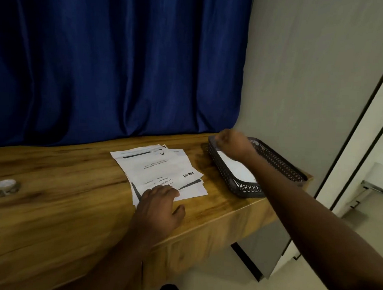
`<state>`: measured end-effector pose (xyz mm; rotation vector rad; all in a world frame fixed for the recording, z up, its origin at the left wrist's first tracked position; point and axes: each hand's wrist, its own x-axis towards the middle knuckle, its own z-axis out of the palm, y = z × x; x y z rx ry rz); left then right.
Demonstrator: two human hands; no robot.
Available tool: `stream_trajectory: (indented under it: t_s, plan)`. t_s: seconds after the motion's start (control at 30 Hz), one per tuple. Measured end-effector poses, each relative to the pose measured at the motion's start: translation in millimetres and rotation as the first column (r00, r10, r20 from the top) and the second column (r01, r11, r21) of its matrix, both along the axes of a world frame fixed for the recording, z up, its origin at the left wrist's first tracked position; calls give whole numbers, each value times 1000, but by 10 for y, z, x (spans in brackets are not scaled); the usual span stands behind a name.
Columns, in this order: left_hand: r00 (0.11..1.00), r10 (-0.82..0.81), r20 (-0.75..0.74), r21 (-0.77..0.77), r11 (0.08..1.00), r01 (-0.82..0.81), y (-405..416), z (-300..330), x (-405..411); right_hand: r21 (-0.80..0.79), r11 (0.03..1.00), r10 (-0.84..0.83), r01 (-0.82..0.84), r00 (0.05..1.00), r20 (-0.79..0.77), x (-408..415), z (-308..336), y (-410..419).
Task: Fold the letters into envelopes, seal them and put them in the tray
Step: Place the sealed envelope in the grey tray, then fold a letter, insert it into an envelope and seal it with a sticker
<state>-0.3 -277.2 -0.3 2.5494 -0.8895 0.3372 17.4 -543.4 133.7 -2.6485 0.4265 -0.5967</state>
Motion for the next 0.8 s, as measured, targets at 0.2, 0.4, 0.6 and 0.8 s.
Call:
stream_trajectory:
  t_s: [0.2, 0.4, 0.6, 0.8]
  plan:
    - [1000, -24, 16, 7, 1000, 24, 32, -13, -11, 66, 998, 38, -12, 908, -418, 369, -452, 603]
    - [999, -23, 23, -12, 1000, 23, 29, -20, 1, 150, 982, -26, 113, 874, -485, 456, -543, 665]
    - [999, -26, 38, -25, 999, 27, 16, -43, 27, 183, 971, -59, 151, 900, -431, 513, -554, 581]
    - [997, -24, 73, -44, 999, 27, 28, -73, 49, 473, 854, -31, 216, 929, -368, 562, -566, 629]
